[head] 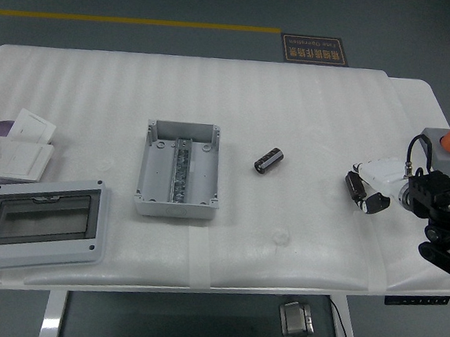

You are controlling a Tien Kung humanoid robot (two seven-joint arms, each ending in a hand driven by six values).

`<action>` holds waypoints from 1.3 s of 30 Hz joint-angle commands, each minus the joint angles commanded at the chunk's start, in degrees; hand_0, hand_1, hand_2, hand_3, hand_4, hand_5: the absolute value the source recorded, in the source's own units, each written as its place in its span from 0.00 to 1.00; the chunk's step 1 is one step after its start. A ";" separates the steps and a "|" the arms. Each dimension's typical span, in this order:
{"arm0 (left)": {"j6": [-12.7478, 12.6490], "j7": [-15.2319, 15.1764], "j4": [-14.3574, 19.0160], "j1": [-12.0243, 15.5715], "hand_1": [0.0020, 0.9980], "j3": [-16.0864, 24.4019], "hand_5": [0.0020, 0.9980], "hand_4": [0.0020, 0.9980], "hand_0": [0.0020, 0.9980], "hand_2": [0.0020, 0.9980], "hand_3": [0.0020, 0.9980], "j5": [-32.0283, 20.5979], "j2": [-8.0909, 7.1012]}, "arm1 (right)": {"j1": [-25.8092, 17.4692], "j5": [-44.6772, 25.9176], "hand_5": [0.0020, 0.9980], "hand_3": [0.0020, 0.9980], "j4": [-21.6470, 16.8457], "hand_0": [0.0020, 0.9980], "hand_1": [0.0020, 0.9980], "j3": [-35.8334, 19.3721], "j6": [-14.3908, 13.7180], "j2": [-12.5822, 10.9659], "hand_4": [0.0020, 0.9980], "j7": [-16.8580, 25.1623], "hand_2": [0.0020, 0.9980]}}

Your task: Pick up the battery,place it into the box

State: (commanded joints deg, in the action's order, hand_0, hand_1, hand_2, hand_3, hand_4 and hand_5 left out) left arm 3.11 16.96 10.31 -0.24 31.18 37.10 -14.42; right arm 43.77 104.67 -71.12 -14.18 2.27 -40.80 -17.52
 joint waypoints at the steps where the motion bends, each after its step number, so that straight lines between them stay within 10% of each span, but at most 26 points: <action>1: -0.01 -0.02 0.00 0.00 0.67 -0.01 0.43 0.69 0.66 0.57 0.61 0.00 0.00 | -0.03 0.01 0.17 0.73 0.00 0.55 0.62 -0.01 -0.09 0.02 0.41 0.02 0.70; 17: 0.07 1.18 0.00 0.77 0.67 3.36 0.45 0.69 0.66 0.58 0.61 3.47 0.29 | -1.43 -2.50 0.16 0.69 -11.31 0.51 0.58 -10.70 -2.59 1.84 0.37 -3.05 0.61; 23: 0.06 1.35 0.00 1.08 0.67 3.29 0.45 0.69 0.66 0.58 0.61 3.84 0.26 | -2.18 -3.37 0.15 0.69 -16.19 0.51 0.58 -12.95 -5.93 7.43 0.36 -3.73 0.61; 39: 0.29 1.79 0.00 1.51 0.67 3.94 0.46 0.69 0.66 0.57 0.61 4.86 0.36 | -2.52 -2.62 0.31 0.72 -12.63 0.53 0.59 -11.38 -10.61 23.60 0.46 -3.70 0.65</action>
State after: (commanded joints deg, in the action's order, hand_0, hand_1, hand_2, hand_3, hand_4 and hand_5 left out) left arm 3.40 18.75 10.31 1.26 35.12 41.96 -14.06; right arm 41.25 102.05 -83.75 -25.56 -8.34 -17.20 -21.22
